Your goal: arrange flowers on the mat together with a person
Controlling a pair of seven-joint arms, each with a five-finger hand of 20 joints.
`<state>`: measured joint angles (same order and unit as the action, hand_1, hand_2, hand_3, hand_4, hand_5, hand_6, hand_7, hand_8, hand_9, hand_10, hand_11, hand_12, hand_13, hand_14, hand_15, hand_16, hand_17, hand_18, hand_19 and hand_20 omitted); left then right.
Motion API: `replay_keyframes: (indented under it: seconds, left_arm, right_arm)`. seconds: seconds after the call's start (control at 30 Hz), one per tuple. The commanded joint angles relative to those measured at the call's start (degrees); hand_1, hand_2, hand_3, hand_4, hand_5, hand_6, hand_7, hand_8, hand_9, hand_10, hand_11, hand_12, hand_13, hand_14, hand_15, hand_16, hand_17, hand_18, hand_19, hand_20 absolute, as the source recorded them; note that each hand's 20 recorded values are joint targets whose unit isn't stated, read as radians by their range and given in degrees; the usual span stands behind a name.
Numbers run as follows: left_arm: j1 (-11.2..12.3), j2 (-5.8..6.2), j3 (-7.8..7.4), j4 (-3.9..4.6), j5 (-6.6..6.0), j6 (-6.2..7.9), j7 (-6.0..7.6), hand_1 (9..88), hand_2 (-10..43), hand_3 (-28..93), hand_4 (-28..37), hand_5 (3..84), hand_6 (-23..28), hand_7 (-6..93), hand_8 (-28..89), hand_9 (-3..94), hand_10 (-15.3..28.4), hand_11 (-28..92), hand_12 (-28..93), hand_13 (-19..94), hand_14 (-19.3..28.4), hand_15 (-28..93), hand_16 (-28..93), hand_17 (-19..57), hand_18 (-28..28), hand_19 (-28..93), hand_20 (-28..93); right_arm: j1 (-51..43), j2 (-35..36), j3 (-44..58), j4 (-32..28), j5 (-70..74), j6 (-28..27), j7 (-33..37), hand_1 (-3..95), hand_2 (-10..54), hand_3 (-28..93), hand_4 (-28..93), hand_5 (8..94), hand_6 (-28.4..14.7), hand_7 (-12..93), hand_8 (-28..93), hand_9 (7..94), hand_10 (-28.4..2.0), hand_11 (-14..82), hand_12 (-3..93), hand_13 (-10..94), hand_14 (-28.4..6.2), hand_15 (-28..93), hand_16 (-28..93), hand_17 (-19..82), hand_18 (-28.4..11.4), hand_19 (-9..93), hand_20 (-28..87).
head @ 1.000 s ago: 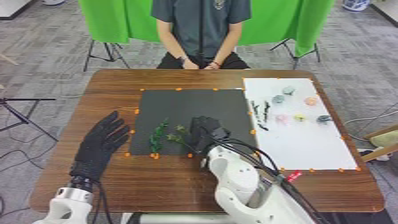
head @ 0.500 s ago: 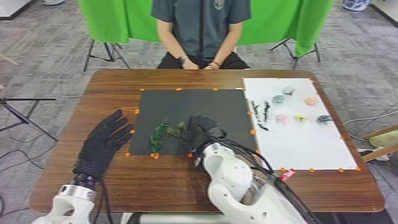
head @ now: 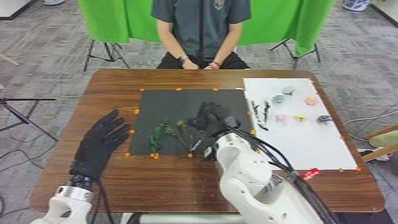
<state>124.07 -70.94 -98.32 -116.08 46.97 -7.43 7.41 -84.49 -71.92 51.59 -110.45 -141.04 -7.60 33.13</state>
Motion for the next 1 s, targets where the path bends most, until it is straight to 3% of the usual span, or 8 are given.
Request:
replay_keyframes:
  seconds: [0.03, 0.1, 0.17, 0.3, 0.37, 0.47, 0.67, 1.0]
  left_arm:
    - [3.09, -0.68, -1.72, -1.47, -0.18, 2.2, 2.22, 29.9, 1.0, 69, -21.5, 28.3, 2.8, 22.2, -10, 24.6, 11.3, 22, 17, 23, 13.7, 24, 4, -9.4, 20.9, 43, 12]
    - [4.36, -0.57, -2.51, -2.28, -0.2, 3.19, 2.91, 29.9, 1.0, 69, -21.5, 28.4, 2.8, 22.5, -11, 24.5, 11.2, 22, 17, 23, 13.8, 24, 3, -9.4, 21.0, 43, 12]
    - [5.34, -0.28, -2.93, -2.83, -0.42, 4.18, 3.57, 29.9, 0.9, 69, -21.6, 28.3, 2.8, 22.7, -11, 24.2, 11.3, 22, 17, 22, 13.5, 24, 3, -9.4, 21.0, 43, 12]
    - [7.23, -0.6, -3.48, -3.6, -1.7, 5.26, 4.91, 29.4, 0.6, 69, -22.1, 28.1, 2.7, 22.9, -11, 22.3, 10.7, 22, 16, 20, 13.0, 23, 3, -9.5, 21.0, 42, 11]
    - [7.63, -1.01, -3.52, -3.65, -2.39, 5.16, 5.49, 29.2, 0.6, 69, -22.5, 27.7, 2.7, 23.1, -11, 21.6, 10.5, 22, 16, 20, 12.7, 22, 3, -9.6, 20.9, 42, 11]
    - [7.97, -1.55, -3.71, -3.68, -1.98, 5.31, 5.69, 28.6, 0.0, 68, -23.2, 27.0, 2.6, 23.2, -11, 20.4, 10.3, 21, 16, 18, 12.2, 20, 3, -10.1, 20.7, 42, 11]
    - [7.74, -0.79, -3.15, -3.4, -2.39, 5.12, 6.48, 28.2, -0.6, 69, -23.8, 26.3, 2.3, 23.2, -12, 19.6, 10.0, 20, 16, 18, 12.2, 18, 4, -10.2, 20.6, 41, 11]
    - [6.78, -0.37, -2.1, -2.76, -2.52, 4.36, 5.74, 28.5, -0.4, 69, -23.6, 26.8, 2.6, 23.4, -12, 20.3, 10.2, 20, 16, 19, 12.5, 19, 5, -10.2, 20.5, 41, 11]
  right_arm:
    - [-14.7, 11.36, 24.9, -11.55, 33.41, 2.23, -20.62, 19.8, 7.3, 81, -21, 64.6, -3.0, 26, -11, 73.0, -13.0, 39.0, 31.7, 67, -12.0, 66, 27, 32, -20.1, 84, 45]
    - [-19.32, 11.61, 34.51, -12.49, 50.49, -2.07, -23.48, 19.6, 6.4, 83, -22, 54.0, -3.8, 24, -12, 59.1, -14.8, 31.8, 26.3, 52, -13.7, 57, 21, 20, -20.9, 66, 38]
    - [-24.3, 12.4, 43.18, -13.16, 59.58, -6.09, -25.2, 18.3, 6.7, 82, -23, 46.6, -5.2, 20, -11, 47.7, -16.3, 24.8, 23.8, 38, -14.3, 44, 18, 14, -22.1, 59, 34]
    - [-32.49, 13.14, 51.37, -14.03, 71.76, -2.97, -26.07, 16.0, 5.7, 82, -24, 38.5, -4.8, 15, -9, 38.0, -15.0, 14.6, 23.1, 29, -13.3, 26, 23, 8, -21.7, 50, 29]
    - [-36.21, 11.8, 53.94, -14.78, 75.61, -0.8, -27.34, 15.1, 3.7, 82, -24, 36.5, -4.6, 13, -9, 36.1, -14.6, 11.7, 22.6, 27, -13.0, 19, 26, 7, -21.4, 46, 27]
    - [-39.47, 9.68, 55.06, -15.49, 79.07, 1.95, -29.37, 13.7, 1.4, 82, -24, 35.1, -4.6, 12, -9, 34.6, -14.1, 8.2, 22.1, 27, -12.9, 13, 30, 6, -21.3, 41, 25]
    - [-40.01, 7.35, 54.52, -15.8, 80.59, 2.93, -30.03, 13.2, 0.9, 81, -24, 34.6, -5.1, 11, -8, 35.1, -14.5, 7.6, 22.3, 28, -13.1, 11, 32, 6, -21.1, 38, 24]
    - [-40.44, 5.56, 54.83, -15.78, 80.13, 4.3, -30.68, 13.3, 1.2, 81, -24, 36.6, -4.0, 12, -8, 37.3, -14.0, 8.8, 22.3, 31, -13.3, 12, 33, 6, -22.0, 40, 25]
